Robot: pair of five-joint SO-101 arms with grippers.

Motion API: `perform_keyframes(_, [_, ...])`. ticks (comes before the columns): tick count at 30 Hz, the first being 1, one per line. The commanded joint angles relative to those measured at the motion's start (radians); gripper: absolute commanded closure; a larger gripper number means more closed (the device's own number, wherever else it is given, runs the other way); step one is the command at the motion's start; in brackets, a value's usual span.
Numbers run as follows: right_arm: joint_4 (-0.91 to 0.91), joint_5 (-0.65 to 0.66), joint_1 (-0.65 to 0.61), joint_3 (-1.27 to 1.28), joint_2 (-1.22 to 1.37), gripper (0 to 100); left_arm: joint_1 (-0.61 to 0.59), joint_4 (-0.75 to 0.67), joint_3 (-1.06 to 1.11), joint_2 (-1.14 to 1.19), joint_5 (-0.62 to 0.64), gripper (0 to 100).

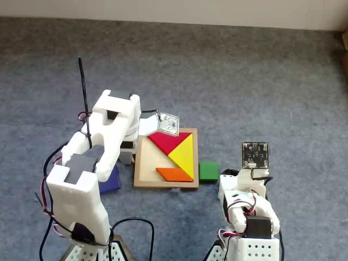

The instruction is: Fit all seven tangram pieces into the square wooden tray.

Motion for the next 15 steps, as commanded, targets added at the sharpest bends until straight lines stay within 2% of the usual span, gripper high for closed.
perform_keyframes(1, [-0.012, 0.011, 0.015, 0.091, -0.005, 97.1, 0.019, 0.002, 0.008, -0.013, -0.012, 82])
perform_keyframes(7, [-0.012, 0.011, 0.015, 0.091, -0.005, 97.1, 0.002, 0.014, -0.061, -0.048, 0.129, 82])
perform_keyframes(15, [-0.012, 0.011, 0.015, 0.091, -0.005, 97.1, -0.004, 0.137, -0.093, -0.203, 0.135, 82])
